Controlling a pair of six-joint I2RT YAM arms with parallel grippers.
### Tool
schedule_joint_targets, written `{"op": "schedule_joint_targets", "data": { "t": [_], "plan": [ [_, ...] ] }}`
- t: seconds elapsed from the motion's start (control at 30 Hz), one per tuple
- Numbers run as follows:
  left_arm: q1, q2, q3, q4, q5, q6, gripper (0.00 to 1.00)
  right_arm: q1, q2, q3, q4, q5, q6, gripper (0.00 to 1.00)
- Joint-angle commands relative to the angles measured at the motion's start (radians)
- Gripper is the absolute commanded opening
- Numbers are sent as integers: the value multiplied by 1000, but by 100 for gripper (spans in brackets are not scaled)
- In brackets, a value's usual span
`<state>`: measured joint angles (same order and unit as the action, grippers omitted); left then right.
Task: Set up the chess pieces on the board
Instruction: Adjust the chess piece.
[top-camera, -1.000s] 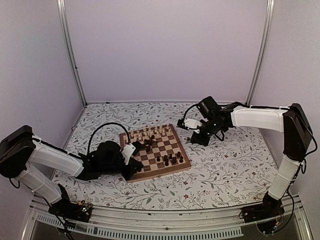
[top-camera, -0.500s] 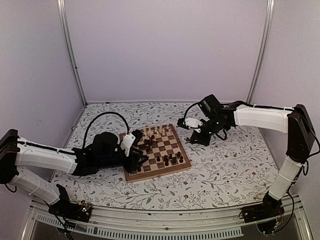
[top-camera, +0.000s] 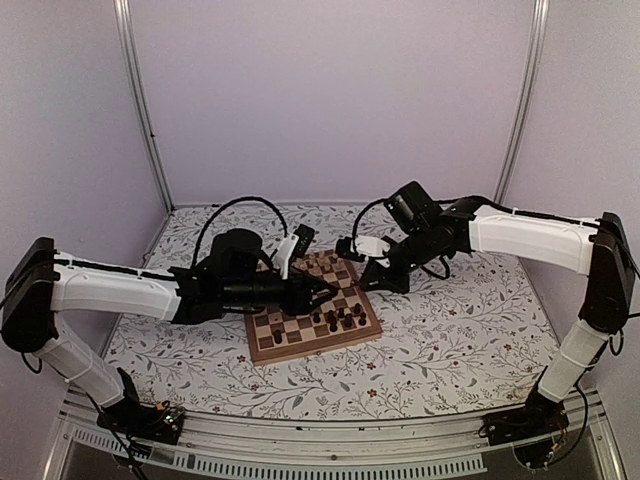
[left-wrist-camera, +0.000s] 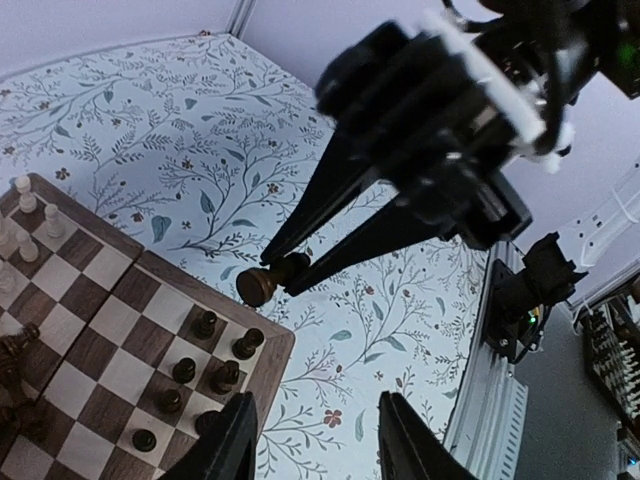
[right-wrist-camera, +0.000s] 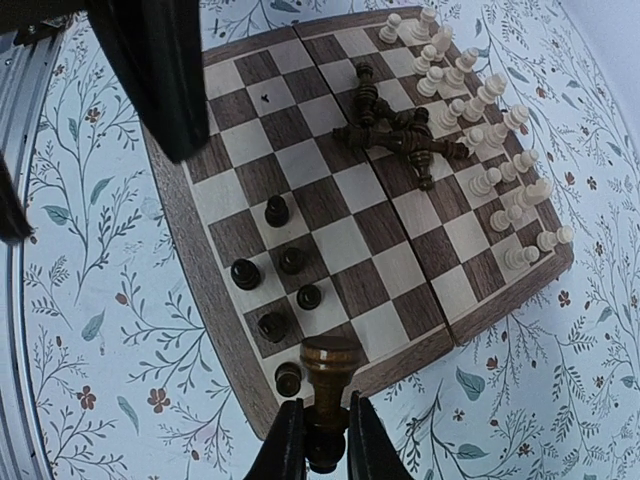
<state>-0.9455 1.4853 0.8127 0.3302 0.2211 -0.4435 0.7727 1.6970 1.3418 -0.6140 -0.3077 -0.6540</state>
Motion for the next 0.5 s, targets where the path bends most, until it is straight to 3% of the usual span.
{"op": "schedule_joint_targets", "data": {
  "t": [0.0, 0.27, 0.47],
  "plan": [
    [-9, 75, 48, 47, 69, -64, 44, 30, -11, 28, -9, -36, -27, 11],
    [15, 169, 74, 125, 179, -88, 45, 63, -57, 1, -33, -71, -36, 11],
    [20, 191, 62, 154, 211, -83, 39, 71, -68, 0, -51, -81, -46, 12]
  ]
}}
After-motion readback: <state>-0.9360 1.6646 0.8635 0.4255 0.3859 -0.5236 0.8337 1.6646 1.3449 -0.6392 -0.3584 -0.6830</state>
